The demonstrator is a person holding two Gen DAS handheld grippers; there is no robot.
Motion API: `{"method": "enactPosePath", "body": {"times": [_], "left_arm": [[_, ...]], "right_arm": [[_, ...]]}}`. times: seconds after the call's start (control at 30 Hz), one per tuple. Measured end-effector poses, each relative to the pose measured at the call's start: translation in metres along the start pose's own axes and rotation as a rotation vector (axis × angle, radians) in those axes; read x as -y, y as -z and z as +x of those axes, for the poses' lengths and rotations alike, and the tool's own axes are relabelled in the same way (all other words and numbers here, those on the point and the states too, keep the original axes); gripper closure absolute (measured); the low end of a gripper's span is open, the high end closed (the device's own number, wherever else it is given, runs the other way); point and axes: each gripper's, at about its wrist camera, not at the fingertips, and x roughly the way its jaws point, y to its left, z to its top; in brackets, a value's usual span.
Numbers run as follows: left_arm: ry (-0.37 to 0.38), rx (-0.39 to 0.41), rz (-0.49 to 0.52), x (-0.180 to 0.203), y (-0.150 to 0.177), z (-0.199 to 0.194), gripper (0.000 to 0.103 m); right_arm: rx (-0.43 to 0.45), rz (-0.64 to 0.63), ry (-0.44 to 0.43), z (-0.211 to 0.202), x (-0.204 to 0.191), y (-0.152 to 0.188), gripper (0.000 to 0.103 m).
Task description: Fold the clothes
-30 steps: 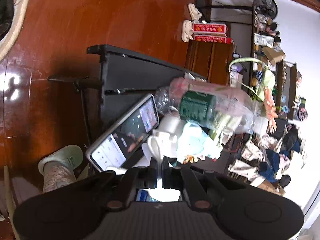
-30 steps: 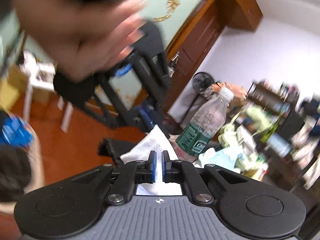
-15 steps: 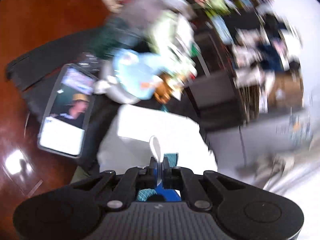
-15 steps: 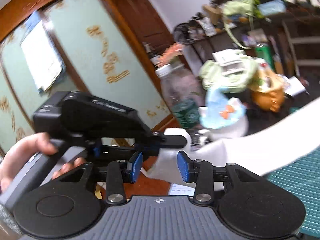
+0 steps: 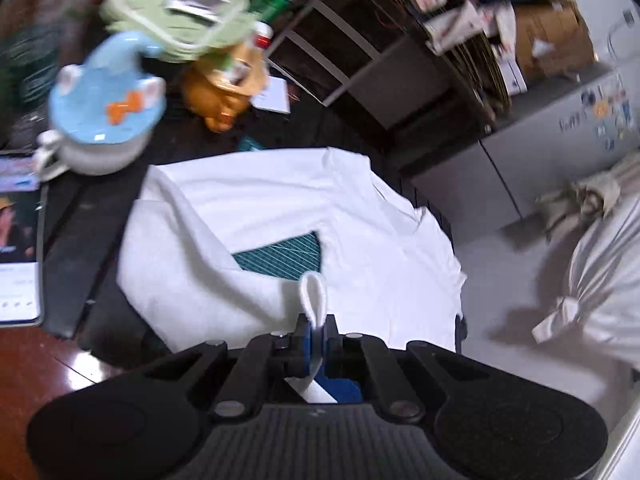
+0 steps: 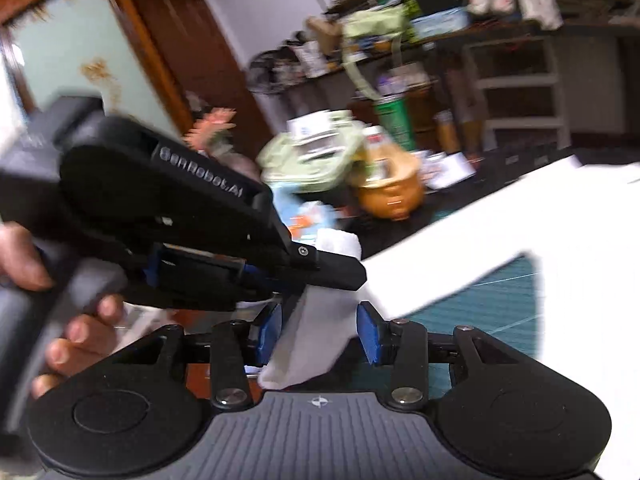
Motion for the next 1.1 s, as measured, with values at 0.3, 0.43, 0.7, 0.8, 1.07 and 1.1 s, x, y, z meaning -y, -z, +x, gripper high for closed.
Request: {"method": "enactPosePath", "body": {"times": [0.3, 0.43, 0.7, 0.8, 1.07, 1.1], "left_arm": [[0.018, -0.015, 0.091, 0.036, -0.005, 0.025, 0.088], [0.103, 0.031, 0.037, 0.024, -0.010, 0.017, 0.065], [0.124, 0.171, -0.135, -0.038, 0.001, -0.012, 0.064], [0.115, 0.130, -0.162, -0.052, 0.009, -0.007, 0.064], [0.094, 0.035, -0.161, -0.054, 0.029, 0.034, 0.062], [0.094, 0.017, -0.162, -0.053, 0.032, 0.041, 0.062]], "right_arm": [[0.057, 0.101, 0.053, -0.011, 0.057, -0.001, 0.099], [0.071, 0.172, -0.016, -0.019, 0.097, -0.016, 0.099], [0.055, 0.091, -0.092, -0.039, 0.149, -0.139, 0.099], [0.076, -0.015, -0.088, -0.076, 0.164, -0.225, 0.099], [0.076, 0.119, 0.180, -0.160, 0.292, -0.295, 0.099], [0.067, 0.137, 0.196, -0.159, 0.301, -0.291, 0.099]]}}
